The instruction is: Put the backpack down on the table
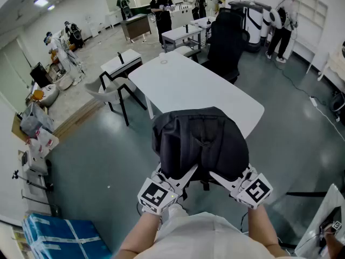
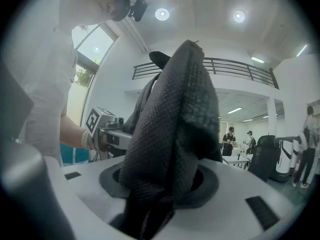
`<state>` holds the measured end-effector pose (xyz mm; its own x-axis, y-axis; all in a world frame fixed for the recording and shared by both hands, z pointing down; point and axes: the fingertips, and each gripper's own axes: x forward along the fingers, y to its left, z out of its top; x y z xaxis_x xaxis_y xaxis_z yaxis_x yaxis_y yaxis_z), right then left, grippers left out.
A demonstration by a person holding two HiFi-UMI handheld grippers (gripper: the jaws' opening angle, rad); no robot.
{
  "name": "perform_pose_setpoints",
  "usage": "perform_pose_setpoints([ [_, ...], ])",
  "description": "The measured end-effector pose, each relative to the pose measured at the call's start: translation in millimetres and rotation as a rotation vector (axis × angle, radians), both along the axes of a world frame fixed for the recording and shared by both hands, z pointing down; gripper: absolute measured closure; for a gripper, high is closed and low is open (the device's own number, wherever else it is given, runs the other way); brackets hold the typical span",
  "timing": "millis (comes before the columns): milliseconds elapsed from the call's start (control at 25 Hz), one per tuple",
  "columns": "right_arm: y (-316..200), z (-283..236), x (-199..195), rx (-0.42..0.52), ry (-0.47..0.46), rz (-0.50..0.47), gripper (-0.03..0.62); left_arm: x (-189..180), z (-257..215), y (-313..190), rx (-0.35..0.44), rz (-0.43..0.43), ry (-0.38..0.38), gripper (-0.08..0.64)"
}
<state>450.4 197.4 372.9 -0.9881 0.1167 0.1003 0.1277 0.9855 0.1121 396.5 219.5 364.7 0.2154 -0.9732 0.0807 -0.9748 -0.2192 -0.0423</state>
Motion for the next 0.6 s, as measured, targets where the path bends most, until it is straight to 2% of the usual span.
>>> perform_pose_setpoints([
  [200, 0.6, 0.1, 1.1, 0.019, 0.004, -0.009, 0.391, 1.5, -0.3, 1.3, -0.001, 0.003, 0.007, 0.417],
  [600, 1.6, 7.5, 7.3, -0.007, 0.013, 0.000, 0.391, 7.8, 7.6, 1.9, -0.008, 0.007, 0.009, 0.417],
])
